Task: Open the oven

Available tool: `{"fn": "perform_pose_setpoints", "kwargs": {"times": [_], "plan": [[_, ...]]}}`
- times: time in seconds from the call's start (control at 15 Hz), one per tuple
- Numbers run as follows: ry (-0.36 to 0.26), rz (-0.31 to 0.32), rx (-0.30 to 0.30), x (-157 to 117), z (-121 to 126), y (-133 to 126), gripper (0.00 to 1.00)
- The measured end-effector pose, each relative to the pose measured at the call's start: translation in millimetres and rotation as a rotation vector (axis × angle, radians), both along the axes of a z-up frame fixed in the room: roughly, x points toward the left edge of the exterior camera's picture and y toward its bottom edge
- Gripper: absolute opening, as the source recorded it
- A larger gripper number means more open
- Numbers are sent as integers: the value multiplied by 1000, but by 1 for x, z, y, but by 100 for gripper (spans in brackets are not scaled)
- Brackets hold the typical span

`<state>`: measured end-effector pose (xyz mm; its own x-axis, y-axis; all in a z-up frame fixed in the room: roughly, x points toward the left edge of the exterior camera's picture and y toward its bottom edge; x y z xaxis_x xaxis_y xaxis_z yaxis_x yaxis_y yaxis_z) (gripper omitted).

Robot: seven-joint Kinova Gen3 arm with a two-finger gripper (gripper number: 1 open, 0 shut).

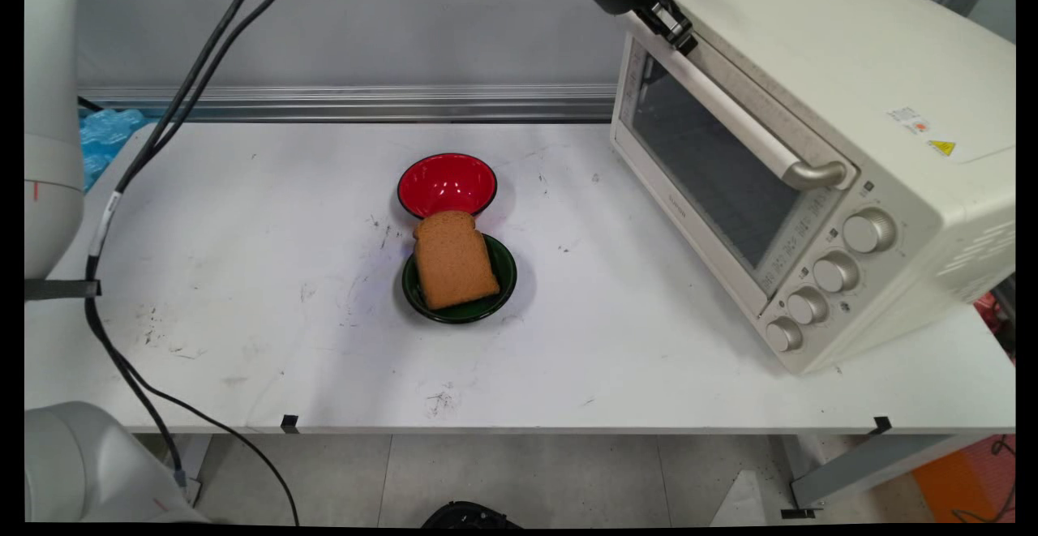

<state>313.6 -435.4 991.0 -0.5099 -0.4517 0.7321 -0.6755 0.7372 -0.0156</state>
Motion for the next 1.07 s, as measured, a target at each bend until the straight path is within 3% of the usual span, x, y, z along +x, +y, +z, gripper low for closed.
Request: {"fn": "perform_pose_setpoints", "kwargs": {"times": [1.07], "plan": [[-51,15,81,26,-11,34,0]]}}
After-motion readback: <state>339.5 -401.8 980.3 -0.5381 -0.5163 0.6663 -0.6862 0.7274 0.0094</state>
